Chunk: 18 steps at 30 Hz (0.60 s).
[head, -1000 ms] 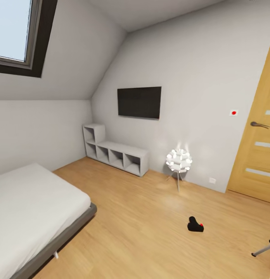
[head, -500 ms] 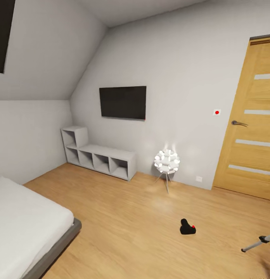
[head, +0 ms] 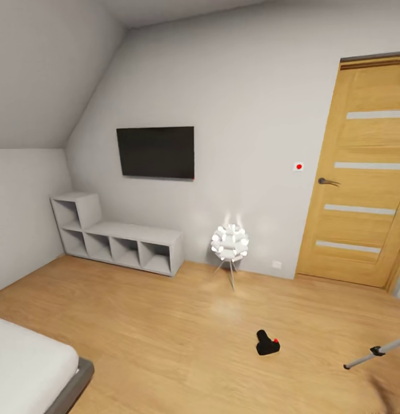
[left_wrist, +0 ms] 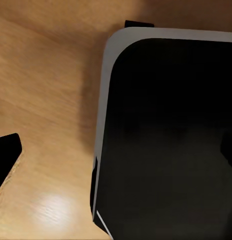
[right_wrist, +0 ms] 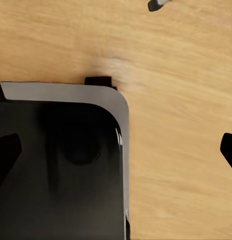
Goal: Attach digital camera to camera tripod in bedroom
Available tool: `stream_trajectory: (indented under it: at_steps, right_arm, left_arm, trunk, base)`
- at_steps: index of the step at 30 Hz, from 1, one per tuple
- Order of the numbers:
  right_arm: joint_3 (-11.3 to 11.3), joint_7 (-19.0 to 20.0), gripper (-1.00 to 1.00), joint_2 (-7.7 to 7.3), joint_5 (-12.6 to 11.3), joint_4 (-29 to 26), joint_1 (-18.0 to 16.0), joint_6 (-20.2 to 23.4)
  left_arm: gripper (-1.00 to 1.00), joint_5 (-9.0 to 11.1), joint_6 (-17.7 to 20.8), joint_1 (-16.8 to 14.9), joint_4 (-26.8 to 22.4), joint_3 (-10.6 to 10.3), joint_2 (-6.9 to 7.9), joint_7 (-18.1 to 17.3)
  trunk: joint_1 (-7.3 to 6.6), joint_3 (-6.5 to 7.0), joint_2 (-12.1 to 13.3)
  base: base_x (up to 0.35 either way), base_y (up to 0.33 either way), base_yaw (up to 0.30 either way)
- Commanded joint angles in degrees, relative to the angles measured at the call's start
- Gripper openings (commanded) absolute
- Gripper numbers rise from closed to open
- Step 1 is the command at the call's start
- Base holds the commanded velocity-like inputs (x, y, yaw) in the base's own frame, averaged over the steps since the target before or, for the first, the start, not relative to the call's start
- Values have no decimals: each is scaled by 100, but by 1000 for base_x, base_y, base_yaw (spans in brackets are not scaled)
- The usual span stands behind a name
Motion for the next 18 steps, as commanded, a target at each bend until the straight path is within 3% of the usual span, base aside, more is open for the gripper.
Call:
stream_trajectory:
  at_steps: [1,18]
  right_arm:
    - [-6,3,100,0,-2,-2,-1,-14]
    - [-6,3,100,0,-2,-2,-4,-14]
  left_arm:
    - [100,5,6,3,-9,38,-2,-2]
    - [100,5,6,3,-9,38,-3,-1]
  trunk:
    - [3,-5,-2]
    - [3,-5,-2]
  base:
    - [316,174,-280]
    - [316,174,-280]
